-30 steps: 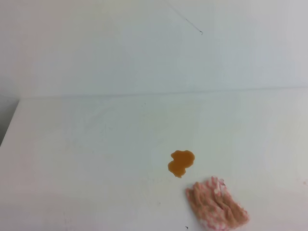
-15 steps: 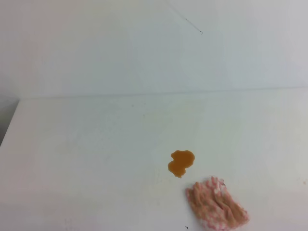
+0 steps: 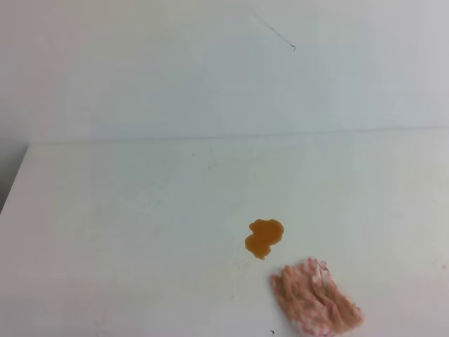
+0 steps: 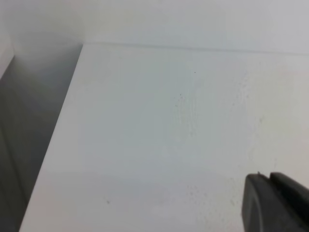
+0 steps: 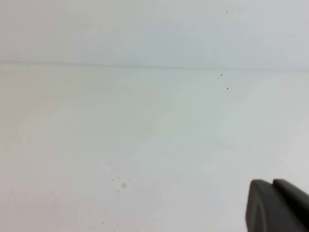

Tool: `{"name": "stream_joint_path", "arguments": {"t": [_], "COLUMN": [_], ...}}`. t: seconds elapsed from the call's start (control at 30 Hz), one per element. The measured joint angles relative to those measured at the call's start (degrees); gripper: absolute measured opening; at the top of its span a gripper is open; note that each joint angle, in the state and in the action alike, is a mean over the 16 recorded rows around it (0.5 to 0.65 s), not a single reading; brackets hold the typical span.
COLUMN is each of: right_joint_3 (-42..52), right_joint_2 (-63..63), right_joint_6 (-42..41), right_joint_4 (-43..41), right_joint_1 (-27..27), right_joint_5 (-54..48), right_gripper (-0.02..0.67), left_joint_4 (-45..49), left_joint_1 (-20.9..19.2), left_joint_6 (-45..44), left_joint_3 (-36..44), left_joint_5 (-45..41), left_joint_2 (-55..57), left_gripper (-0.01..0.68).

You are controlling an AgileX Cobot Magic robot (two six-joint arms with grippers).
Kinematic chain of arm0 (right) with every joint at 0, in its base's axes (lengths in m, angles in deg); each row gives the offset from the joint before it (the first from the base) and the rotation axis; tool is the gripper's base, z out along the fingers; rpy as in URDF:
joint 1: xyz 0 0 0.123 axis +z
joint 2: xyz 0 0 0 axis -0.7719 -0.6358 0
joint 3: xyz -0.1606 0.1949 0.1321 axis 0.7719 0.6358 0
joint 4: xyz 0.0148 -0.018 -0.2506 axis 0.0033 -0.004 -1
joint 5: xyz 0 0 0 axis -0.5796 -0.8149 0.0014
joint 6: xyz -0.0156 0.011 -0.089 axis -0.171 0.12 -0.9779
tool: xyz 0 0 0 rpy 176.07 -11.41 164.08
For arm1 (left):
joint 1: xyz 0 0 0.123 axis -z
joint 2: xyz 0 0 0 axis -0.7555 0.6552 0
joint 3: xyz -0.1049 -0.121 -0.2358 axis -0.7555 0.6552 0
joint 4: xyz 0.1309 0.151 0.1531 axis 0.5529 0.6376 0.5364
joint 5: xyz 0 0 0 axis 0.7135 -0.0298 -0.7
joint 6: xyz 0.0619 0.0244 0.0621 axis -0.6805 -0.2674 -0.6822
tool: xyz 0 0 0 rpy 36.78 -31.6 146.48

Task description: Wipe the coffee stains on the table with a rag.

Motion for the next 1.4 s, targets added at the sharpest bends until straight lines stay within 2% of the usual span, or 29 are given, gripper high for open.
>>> {"name": "stream_joint_path", "arguments": {"t": [0.23, 0.7, 0.9, 1.1, 1.4], "right_joint_3": [0.00, 0.00, -0.38, -4.48, -19.83], "right_joint_2": [0.00, 0.00, -0.08, -0.50, -9.34], "right_joint_6": [-0.87, -0.35, 0.71, 1.36, -0.01], "right_joint_4": [-0.17, 0.96, 3.05, 5.36, 12.67], "right_joint_1": [0.00, 0.00, 0.00, 0.00, 0.05], "right_joint_5": [6.14, 28.63, 32.66, 24.91, -7.98], "right_gripper": [-0.004, -0.004, -0.004, -0.003, 0.000], "left_joint_4": [0.00, 0.00, 0.00, 0.00, -0.01], "left_joint_1": [0.00, 0.00, 0.00, 0.00, 0.77], "left_joint_6": [-0.04, -0.03, 0.01, 0.06, 0.04], "left_joint_3": [0.00, 0.00, 0.00, 0.00, 0.47], "left_joint_5": [0.00, 0.00, 0.00, 0.00, 0.18], "left_joint_2": [0.00, 0.00, 0.00, 0.00, -0.30], "left_gripper": [-0.001, -0.001, -0.001, -0.001, -0.001]}}
